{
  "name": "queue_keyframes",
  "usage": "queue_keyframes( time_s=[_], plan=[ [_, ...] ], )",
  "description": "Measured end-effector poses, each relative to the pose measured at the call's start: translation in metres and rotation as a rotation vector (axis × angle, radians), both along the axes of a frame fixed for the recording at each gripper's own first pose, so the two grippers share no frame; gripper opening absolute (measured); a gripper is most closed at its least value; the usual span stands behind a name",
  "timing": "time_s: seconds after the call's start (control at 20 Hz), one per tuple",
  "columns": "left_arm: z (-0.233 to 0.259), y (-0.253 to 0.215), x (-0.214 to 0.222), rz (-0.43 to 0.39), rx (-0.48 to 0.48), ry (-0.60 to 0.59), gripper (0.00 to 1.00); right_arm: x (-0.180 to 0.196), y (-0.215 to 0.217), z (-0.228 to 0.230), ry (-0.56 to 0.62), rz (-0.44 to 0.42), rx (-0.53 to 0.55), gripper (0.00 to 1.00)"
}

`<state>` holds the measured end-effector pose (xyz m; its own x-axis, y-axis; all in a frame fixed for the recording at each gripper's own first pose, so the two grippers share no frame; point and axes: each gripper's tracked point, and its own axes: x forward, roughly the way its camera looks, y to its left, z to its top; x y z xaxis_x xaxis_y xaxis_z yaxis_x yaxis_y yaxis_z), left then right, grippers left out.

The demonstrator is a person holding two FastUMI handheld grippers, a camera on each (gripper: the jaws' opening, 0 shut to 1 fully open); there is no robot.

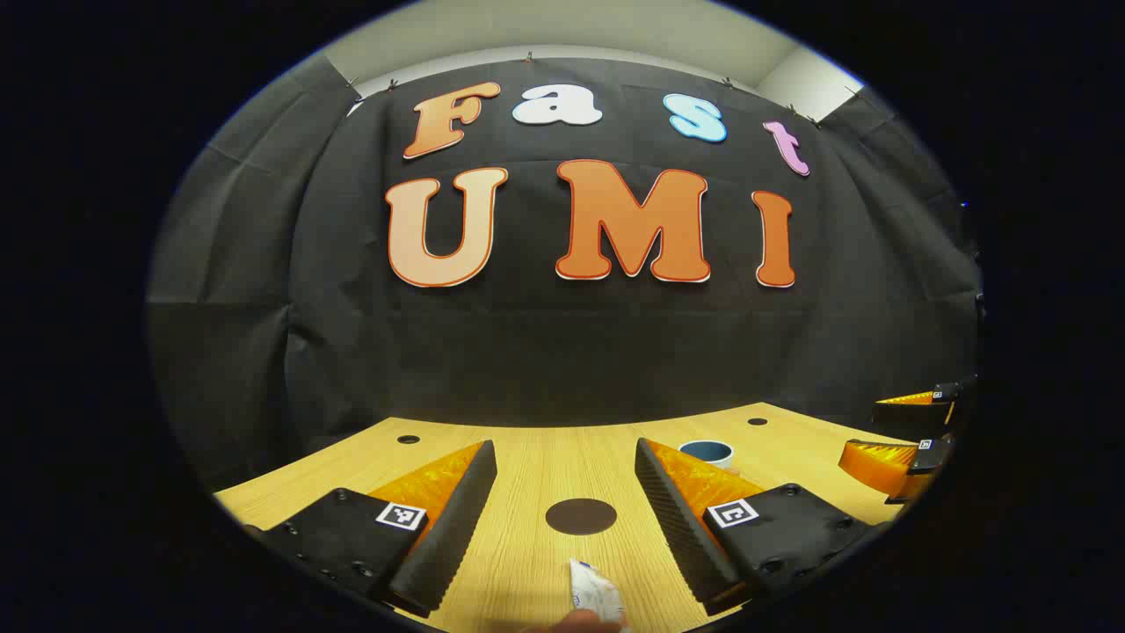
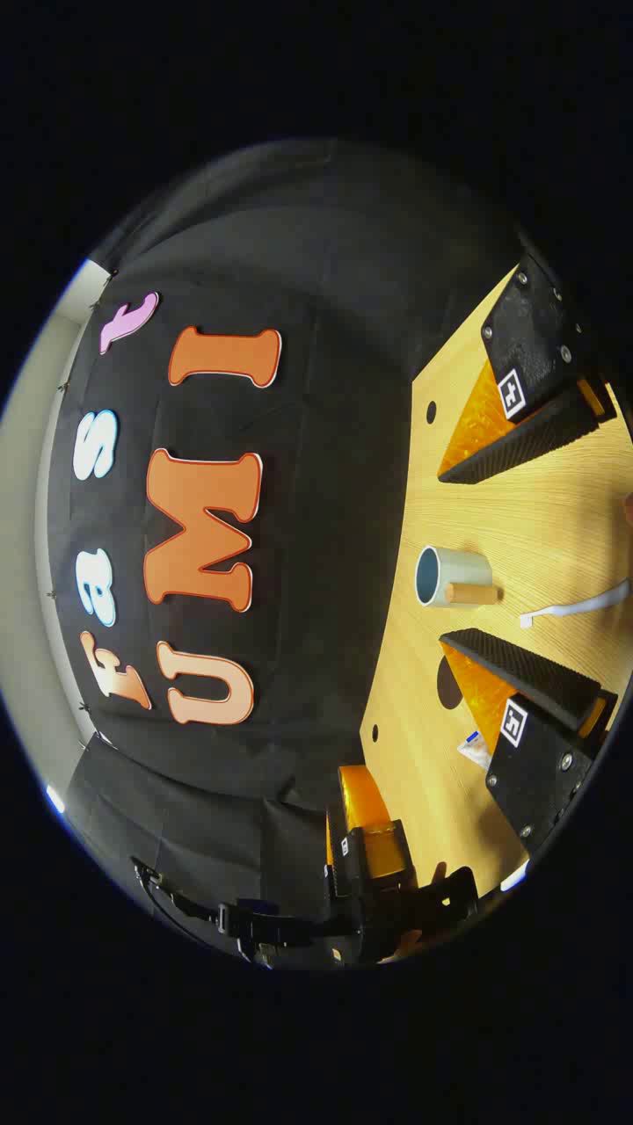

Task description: Put the toothbrush and toothpaste on the desktop into the cup, then pick up the cup and place it on the coaster on the desktop.

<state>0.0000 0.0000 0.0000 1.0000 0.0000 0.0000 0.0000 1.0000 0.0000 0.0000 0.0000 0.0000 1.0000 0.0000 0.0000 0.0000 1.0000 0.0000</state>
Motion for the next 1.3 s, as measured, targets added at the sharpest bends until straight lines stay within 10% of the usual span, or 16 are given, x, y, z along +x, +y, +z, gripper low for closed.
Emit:
queue_keyframes(
  time_s=[0.65,1.3],
  plan=[
    [-0.025,-0.005,0.005,-0.026,-0.040,0.168,1.00,-0.003,-0.005,0.004,0.038,-0.003,0.003,0.98],
    [-0.095,-0.016,0.000,-0.086,-0.061,0.498,0.98,0.001,0.012,-0.062,0.301,0.039,0.010,0.71]
  ],
)
